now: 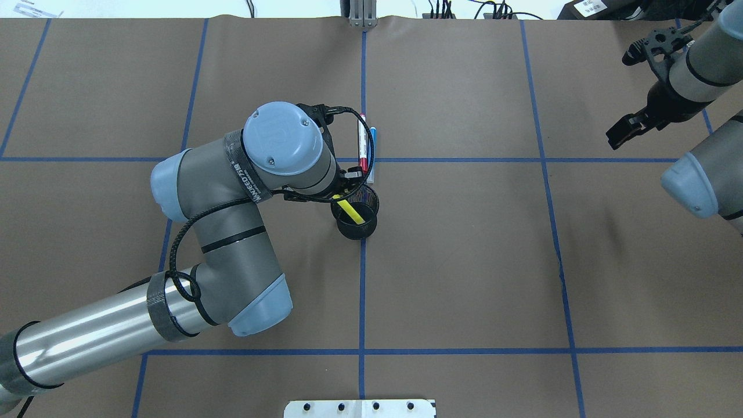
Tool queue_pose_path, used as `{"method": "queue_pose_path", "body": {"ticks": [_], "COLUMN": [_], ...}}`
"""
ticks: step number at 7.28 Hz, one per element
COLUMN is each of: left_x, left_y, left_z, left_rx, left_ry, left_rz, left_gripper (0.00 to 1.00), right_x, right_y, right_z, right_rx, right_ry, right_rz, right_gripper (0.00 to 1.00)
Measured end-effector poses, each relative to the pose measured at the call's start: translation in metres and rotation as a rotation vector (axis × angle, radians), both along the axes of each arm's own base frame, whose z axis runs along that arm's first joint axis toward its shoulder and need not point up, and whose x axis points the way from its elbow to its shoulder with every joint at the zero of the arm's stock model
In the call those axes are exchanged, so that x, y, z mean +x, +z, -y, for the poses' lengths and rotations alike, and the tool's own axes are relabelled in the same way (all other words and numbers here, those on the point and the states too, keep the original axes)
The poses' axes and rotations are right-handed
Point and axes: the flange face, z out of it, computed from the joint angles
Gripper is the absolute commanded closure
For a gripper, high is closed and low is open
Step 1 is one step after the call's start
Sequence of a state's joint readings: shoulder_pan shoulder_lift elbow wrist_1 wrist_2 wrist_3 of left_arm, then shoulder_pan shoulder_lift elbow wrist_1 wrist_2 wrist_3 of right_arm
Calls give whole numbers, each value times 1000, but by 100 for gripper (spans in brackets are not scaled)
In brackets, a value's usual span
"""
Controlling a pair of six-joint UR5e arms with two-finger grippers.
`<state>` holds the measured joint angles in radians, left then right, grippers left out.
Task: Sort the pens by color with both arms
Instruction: 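Grasp the yellow highlighter with the left gripper and lift it out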
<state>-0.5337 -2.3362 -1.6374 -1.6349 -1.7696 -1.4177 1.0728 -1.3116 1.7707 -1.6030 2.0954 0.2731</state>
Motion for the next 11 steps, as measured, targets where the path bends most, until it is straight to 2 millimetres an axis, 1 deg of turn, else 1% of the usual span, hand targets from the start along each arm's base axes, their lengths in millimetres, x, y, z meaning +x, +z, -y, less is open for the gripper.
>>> {"method": "queue_pose_path", "body": {"ticks": [2, 3, 5, 6, 7, 8, 9, 10, 11], "left_x": [0, 0, -2, -10, -29, -56, -87, -123, -151], "left_y": [0, 0, -7, -16, -31, -48, -63, -70, -68], "left_z": [0, 0, 0, -1, -5, -13, -17, -10, 6], "left_rx": [-1, -1, 3, 8, 11, 19, 32, 46, 71], "left_ry": [-2, -2, -4, -7, -11, -11, -7, 8, 34], "left_rz": [1, 0, -8, -17, -22, -18, -10, 2, 26], "left_gripper": [89, 100, 100, 100, 100, 100, 100, 100, 100], "right_x": [1, 1, 2, 3, 3, 4, 4, 4, 4], "right_y": [0, 0, 1, 2, 2, 2, 2, 2, 2], "right_z": [0, 1, 1, 2, 2, 3, 3, 3, 3], "right_rx": [0, 0, -2, -3, -3, -1, 0, 0, -2], "right_ry": [2, 3, 4, 5, 4, 2, 2, 1, 1], "right_rz": [0, 0, -1, -2, -3, -3, -3, -4, -5], "right_gripper": [1, 1, 1, 1, 1, 1, 1, 1, 1]}}
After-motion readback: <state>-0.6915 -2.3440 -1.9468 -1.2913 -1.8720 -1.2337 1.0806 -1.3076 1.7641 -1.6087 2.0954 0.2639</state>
